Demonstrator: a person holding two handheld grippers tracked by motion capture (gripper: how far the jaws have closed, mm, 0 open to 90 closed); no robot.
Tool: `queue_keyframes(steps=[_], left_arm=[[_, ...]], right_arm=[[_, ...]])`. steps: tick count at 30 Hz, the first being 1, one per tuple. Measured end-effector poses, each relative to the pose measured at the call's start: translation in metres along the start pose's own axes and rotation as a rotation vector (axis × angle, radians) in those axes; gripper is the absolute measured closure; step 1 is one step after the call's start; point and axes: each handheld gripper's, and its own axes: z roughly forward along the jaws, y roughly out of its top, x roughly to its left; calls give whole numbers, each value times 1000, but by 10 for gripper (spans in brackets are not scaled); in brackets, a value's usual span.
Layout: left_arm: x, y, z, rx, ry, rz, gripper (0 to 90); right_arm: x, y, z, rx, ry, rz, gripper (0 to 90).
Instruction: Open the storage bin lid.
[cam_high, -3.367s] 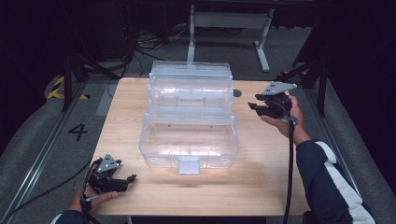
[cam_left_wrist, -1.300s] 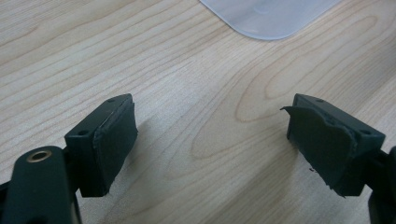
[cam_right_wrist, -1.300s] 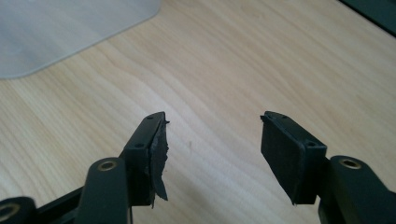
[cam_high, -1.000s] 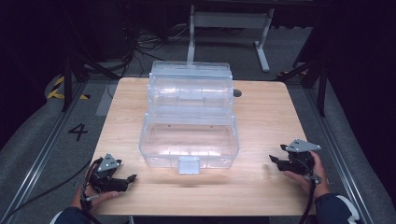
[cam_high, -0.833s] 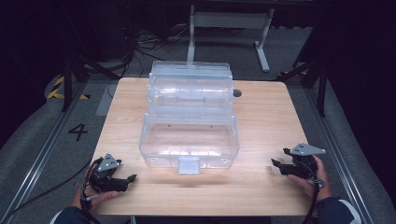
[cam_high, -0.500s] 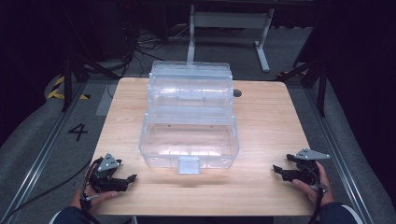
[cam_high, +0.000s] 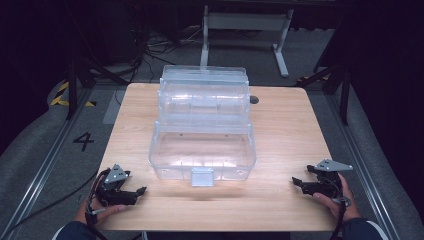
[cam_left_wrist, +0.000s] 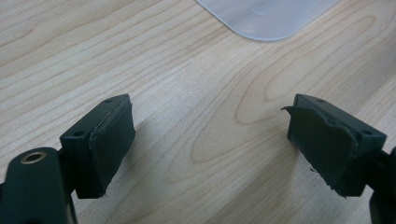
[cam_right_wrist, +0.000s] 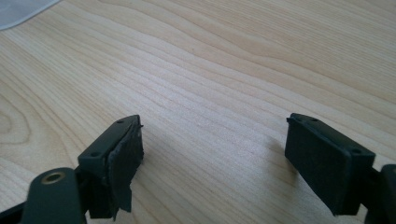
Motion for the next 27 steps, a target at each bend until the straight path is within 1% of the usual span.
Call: queue_keyframes(steps=[1, 2, 27], left_arm=[[0, 0, 0, -2, 0, -2, 152], [0, 0, 0, -4, 4, 5, 152], [0, 0, 1, -8, 4, 4, 152]], right_arm=[[0, 0, 0, 0, 3, -1, 184], [0, 0, 0, -1, 5, -4, 183], [-1, 1, 1, 3, 5, -6, 165]])
